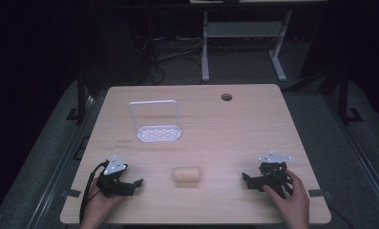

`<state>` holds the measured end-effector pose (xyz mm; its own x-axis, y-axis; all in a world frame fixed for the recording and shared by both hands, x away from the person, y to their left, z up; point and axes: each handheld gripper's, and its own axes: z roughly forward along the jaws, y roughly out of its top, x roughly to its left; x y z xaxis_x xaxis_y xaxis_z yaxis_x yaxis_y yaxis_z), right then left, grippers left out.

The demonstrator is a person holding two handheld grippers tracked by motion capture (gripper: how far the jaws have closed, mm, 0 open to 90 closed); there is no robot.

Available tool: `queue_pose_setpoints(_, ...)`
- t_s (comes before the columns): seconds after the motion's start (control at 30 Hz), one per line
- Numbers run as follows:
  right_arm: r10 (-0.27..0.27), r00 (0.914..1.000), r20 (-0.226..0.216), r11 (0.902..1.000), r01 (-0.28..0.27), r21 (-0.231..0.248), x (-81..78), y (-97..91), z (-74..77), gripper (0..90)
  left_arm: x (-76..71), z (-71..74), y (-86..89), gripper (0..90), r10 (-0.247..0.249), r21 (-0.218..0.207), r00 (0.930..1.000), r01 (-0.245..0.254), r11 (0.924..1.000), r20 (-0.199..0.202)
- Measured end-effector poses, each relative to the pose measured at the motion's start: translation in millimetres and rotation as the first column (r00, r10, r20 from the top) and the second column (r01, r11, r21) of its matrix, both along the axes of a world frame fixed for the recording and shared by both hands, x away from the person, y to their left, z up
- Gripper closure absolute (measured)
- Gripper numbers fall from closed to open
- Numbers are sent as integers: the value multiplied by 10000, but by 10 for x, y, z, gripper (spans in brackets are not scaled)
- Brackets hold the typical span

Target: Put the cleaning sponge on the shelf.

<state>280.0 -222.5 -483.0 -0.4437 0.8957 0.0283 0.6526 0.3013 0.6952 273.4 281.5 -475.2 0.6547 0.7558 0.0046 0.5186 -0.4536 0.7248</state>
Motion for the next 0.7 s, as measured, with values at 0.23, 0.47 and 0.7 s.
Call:
queue_pose_setpoints(0.23, 1, 10000, 0, 10000, -1, -3, 0, 0, 0, 0, 0, 2, 1, 132, -1, 6, 10000, 1, 10000, -14)
queue_pose_setpoints(0.47, 3, 10000, -2, 10000, -3, -6, 0, -1, 0, 0, 11, 31, -6, 138, -185, 91, 9998, 185, 9998, -87)
queue_pose_setpoints(0.7, 12, 10000, -1, 10000, -12, -11, 0, -1, 0, 0, 3, 91, -34, 139, -518, -22, 9986, 518, 9987, -66)
